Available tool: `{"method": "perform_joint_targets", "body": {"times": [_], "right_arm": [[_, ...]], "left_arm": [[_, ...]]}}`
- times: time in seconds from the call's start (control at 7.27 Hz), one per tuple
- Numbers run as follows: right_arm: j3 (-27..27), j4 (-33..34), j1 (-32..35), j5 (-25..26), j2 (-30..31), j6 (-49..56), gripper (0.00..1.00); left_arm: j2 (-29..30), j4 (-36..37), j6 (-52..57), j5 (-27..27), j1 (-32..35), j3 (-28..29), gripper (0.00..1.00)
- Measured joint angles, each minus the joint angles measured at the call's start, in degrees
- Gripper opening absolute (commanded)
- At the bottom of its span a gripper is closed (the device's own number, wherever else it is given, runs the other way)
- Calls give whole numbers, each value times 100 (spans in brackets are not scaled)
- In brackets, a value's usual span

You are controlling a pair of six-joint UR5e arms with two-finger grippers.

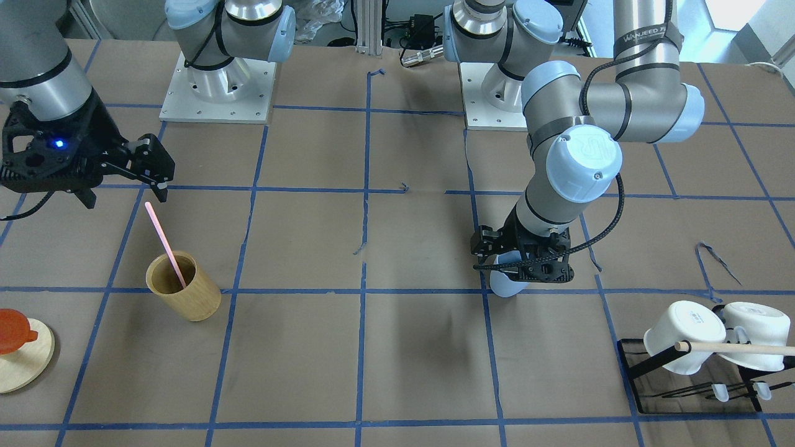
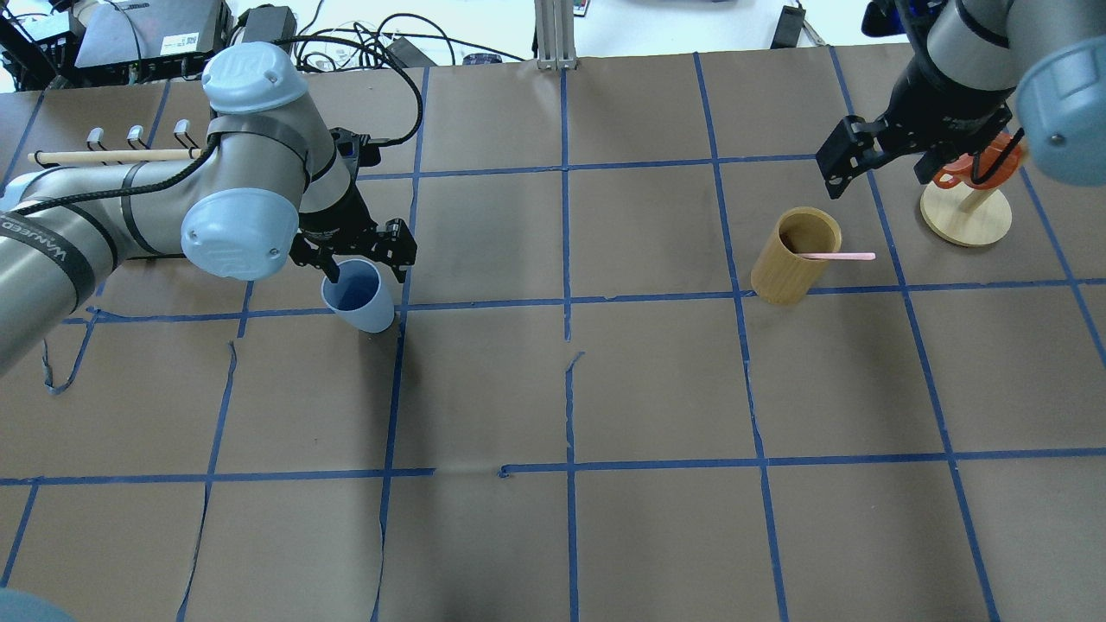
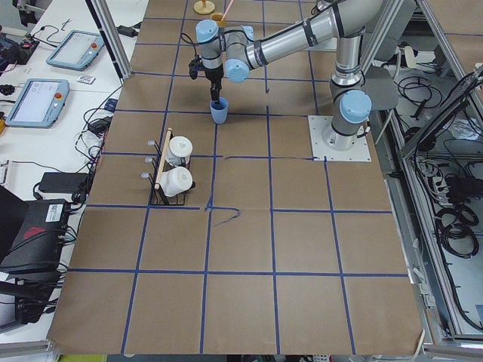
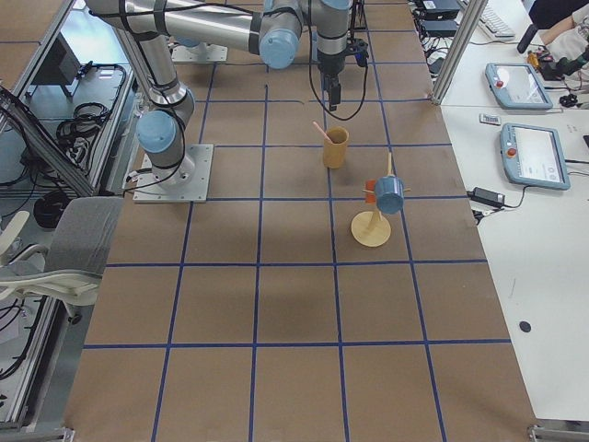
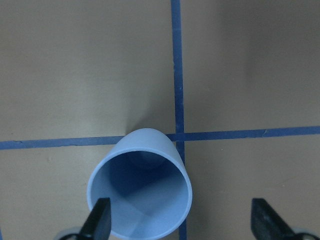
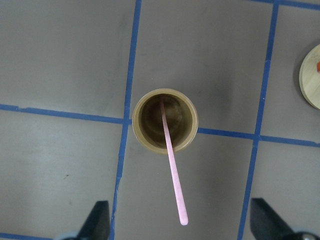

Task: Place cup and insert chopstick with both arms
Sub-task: 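Lower left gripper onto blue cup while right gripper descends to chopstick, then grasp the blue cup with the left gripper while the right grasps the chopstick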

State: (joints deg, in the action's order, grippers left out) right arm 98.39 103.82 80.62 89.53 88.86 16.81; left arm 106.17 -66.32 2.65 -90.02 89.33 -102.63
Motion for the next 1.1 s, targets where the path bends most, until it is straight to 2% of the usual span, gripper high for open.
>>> {"method": "perform_joint_targets", "body": {"times": [0.14, 0.41, 0.55, 0.83, 1.1], "right_arm": [[457, 593, -45, -12, 7, 145, 100], [1323, 1823, -165, -50, 13, 589, 100], [1514, 2075, -200, -80, 22, 720, 98], [1651, 2167, -218, -125, 35, 1001, 74], [1669, 2125, -222, -169, 42, 1113, 54]], "left_arm": [[69, 21, 14, 6, 0, -1, 0], [143, 84, 46, 10, 1, -3, 0], [163, 122, 59, 6, 0, -3, 0], [132, 258, 55, 1, 7, 44, 0], [19, 338, -247, 87, 129, 164, 0]]}}
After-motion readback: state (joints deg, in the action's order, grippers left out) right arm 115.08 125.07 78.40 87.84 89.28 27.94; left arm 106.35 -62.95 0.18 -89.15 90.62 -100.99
